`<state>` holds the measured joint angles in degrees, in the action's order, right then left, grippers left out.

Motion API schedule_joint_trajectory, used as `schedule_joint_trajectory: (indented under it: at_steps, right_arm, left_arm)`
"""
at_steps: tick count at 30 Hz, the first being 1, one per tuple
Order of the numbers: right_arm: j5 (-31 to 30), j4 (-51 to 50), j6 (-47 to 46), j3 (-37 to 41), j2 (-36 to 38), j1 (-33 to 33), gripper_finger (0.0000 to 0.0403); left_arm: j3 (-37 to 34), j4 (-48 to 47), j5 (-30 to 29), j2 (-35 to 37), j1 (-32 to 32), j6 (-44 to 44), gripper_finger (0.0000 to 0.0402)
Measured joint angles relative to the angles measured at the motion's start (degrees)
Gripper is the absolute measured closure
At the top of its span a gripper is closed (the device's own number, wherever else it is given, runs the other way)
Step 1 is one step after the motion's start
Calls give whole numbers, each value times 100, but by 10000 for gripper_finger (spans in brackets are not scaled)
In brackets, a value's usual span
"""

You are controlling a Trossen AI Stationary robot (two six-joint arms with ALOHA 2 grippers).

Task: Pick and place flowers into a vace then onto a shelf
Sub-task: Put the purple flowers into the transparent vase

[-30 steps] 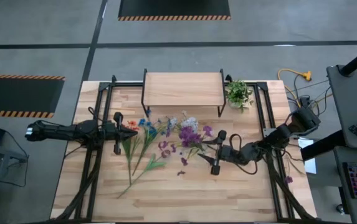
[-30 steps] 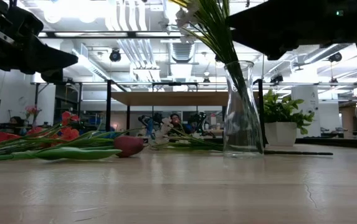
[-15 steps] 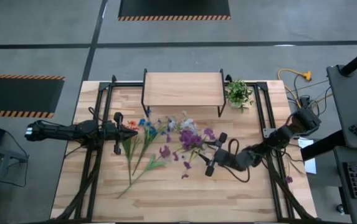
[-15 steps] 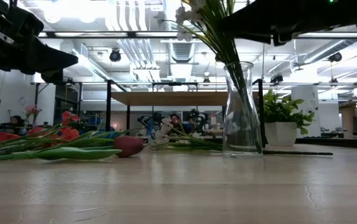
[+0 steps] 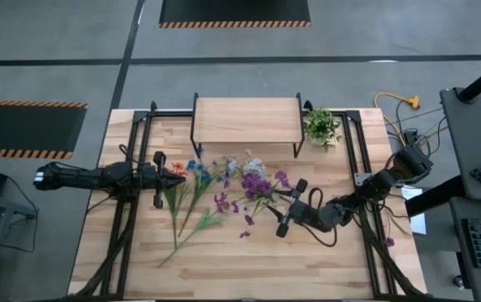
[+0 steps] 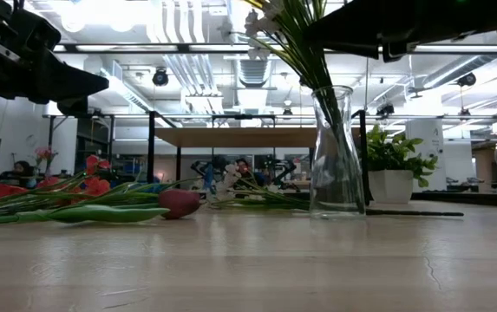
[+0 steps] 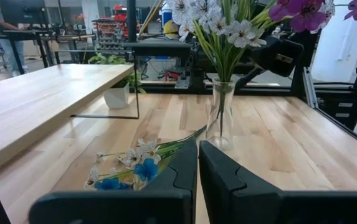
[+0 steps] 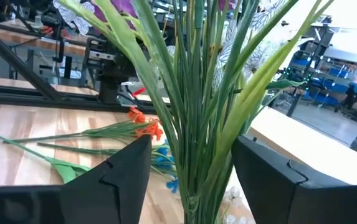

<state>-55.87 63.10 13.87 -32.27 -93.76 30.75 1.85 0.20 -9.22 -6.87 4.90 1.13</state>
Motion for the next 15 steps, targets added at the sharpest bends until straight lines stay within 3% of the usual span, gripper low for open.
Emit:
schedule_joint_trajectory:
  at_steps: [15]
  right_arm:
    - [-279, -132, -3, 2, 0, 89, 365]
  left_arm:
    - [-1, 1, 1, 0, -1, 0, 402]
